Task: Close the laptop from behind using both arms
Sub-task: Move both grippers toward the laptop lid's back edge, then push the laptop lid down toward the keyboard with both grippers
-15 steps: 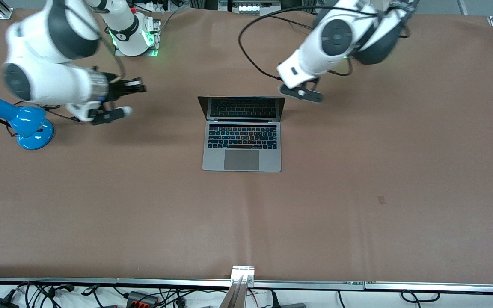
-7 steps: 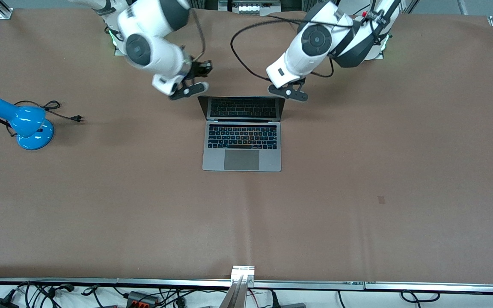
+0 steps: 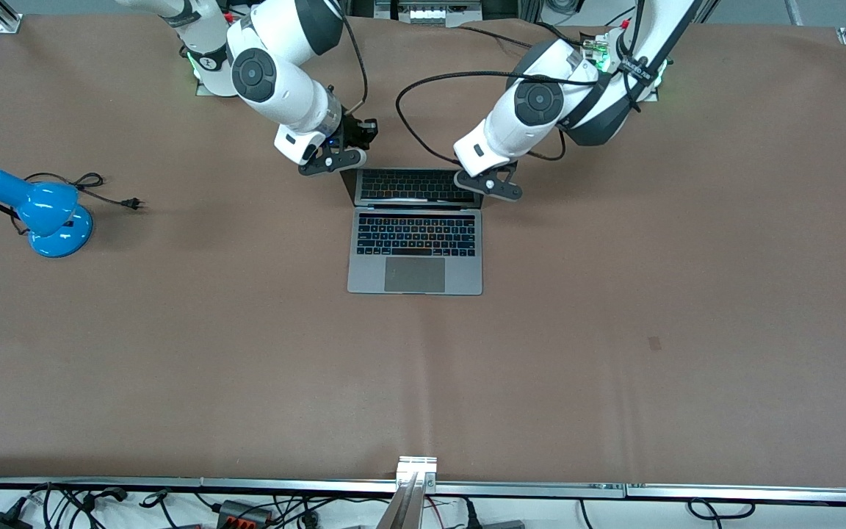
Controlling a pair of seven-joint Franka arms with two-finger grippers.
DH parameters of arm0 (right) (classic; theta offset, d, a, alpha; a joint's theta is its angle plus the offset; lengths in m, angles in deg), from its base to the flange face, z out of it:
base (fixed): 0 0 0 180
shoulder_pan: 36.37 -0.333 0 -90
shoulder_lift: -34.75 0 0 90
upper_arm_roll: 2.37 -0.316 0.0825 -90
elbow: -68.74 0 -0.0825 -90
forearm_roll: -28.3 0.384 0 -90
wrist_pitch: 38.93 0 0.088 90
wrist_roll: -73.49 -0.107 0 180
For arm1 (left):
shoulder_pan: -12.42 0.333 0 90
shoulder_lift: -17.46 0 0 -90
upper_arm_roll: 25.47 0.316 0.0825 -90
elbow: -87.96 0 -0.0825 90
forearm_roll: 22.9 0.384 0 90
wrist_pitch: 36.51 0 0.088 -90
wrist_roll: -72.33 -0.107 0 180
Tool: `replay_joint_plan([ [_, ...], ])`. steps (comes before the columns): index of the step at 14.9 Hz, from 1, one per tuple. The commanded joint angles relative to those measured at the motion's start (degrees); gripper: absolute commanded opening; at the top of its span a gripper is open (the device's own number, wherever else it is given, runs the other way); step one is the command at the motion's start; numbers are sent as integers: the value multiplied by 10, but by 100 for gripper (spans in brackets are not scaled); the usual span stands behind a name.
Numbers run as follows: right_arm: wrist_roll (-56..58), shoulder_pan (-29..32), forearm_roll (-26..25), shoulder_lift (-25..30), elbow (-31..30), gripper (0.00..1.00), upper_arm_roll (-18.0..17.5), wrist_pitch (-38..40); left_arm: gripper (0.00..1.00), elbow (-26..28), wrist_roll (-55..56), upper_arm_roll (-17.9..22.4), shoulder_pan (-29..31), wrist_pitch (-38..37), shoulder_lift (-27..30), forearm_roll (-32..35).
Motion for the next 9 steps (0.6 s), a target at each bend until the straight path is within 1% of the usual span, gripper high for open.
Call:
replay_joint_plan([
  [1,-6,2,9,-4,1,0,-1,-37,0,-56,14,6,6,-5,-42,32],
  [3,-6,4,9,-10,1,0,0,-62,0,-82,17,10,6,-4,-68,76],
  [5,-6,4,8,-16,3,0,0,-83,0,-126,25,23,4,-4,-110,101],
  [7,-4,5,4,-38,15,0,2,-100,0,-156,33,24,1,-4,-145,135],
  [9,-4,6,3,-68,38,0,3,-113,0,-173,36,25,-1,-4,-173,168],
])
